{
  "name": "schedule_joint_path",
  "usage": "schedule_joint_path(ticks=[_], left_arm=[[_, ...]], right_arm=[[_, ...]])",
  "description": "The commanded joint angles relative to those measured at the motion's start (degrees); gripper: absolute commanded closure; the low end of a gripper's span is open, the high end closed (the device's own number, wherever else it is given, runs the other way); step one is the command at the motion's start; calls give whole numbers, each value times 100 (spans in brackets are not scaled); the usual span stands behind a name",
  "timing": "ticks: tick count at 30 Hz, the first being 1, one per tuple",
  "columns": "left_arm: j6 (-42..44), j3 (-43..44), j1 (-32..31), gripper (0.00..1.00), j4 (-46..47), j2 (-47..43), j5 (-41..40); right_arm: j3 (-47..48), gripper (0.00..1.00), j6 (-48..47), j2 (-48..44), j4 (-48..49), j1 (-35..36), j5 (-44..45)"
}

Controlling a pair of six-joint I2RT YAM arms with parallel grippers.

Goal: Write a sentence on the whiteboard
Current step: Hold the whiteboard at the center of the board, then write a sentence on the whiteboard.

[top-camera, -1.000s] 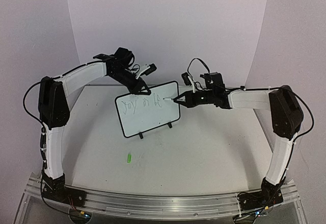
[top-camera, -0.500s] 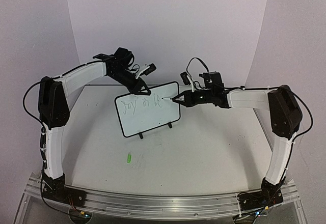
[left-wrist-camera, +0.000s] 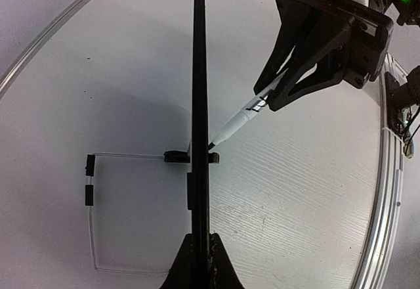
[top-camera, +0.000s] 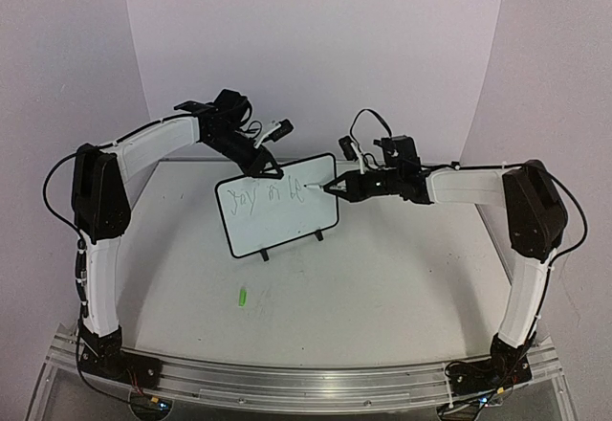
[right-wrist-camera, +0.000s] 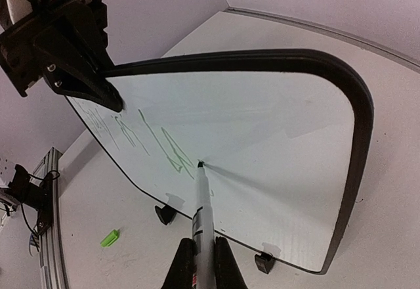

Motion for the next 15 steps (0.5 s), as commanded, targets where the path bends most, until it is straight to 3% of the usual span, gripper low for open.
schedule_joint_path(ticks=[1,15], left_arm=[[366,196,-3,100,-6,44,-139],[335,185,-5,100,22,-1,-192]], right_arm=[[-85,100,9,172,140,10,222],[-194,100,14,23,108,9,8]])
